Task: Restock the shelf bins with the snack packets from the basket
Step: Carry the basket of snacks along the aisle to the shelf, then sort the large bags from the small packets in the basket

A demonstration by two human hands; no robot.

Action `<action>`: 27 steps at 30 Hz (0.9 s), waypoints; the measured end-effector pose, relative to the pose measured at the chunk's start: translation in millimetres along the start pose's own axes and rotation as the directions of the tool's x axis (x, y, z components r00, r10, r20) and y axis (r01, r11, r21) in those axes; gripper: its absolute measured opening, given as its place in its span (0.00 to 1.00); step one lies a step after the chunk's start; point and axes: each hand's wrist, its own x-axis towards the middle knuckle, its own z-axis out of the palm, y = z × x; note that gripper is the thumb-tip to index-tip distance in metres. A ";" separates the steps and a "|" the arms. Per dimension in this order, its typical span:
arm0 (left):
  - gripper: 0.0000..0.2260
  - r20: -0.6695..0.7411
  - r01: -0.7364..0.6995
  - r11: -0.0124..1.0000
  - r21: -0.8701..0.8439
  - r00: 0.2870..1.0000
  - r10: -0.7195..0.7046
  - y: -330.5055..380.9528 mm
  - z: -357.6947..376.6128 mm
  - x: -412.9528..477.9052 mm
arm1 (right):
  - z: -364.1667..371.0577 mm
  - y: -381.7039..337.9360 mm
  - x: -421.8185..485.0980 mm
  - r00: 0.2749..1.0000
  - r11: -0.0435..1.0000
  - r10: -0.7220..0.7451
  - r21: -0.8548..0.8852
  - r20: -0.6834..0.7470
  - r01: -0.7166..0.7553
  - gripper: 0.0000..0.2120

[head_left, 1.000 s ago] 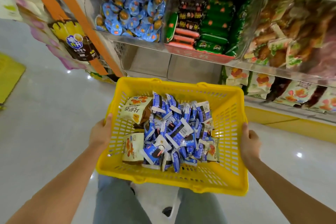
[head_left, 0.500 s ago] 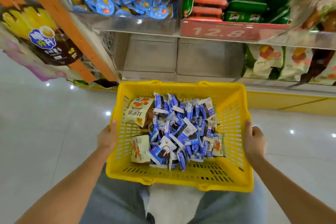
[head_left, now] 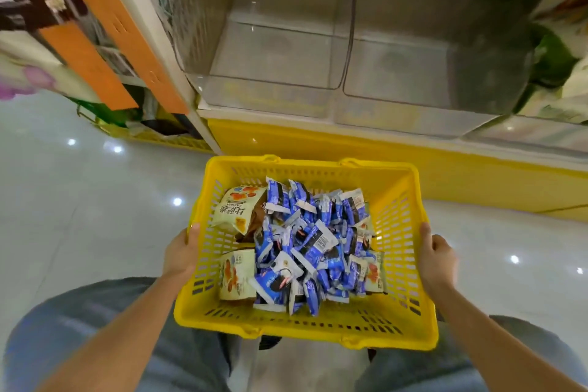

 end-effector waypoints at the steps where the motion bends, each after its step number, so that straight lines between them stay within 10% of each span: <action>1: 0.22 -0.033 -0.006 1.000 -0.023 0.999 0.006 -4.4 8.0 4.6 | 8.2 5.6 5.8 1.000 1.000 0.001 -0.007 0.002 -0.001 0.26; 14: 0.24 -0.233 -0.090 0.996 0.005 0.968 0.088 -58.5 63.5 27.8 | 73.4 52.2 42.1 0.993 0.994 -0.111 0.020 0.030 0.111 0.26; 24: 0.16 -0.123 -0.039 0.999 -0.022 0.992 0.036 -40.4 55.6 6.5 | 60.0 48.6 35.4 0.975 0.988 -0.121 -0.075 0.185 0.137 0.23; 27: 0.15 -0.274 -0.146 0.973 0.178 0.943 0.192 -33.6 55.1 -8.3 | 56.9 44.9 10.7 0.951 0.939 -0.279 -0.172 0.132 0.299 0.25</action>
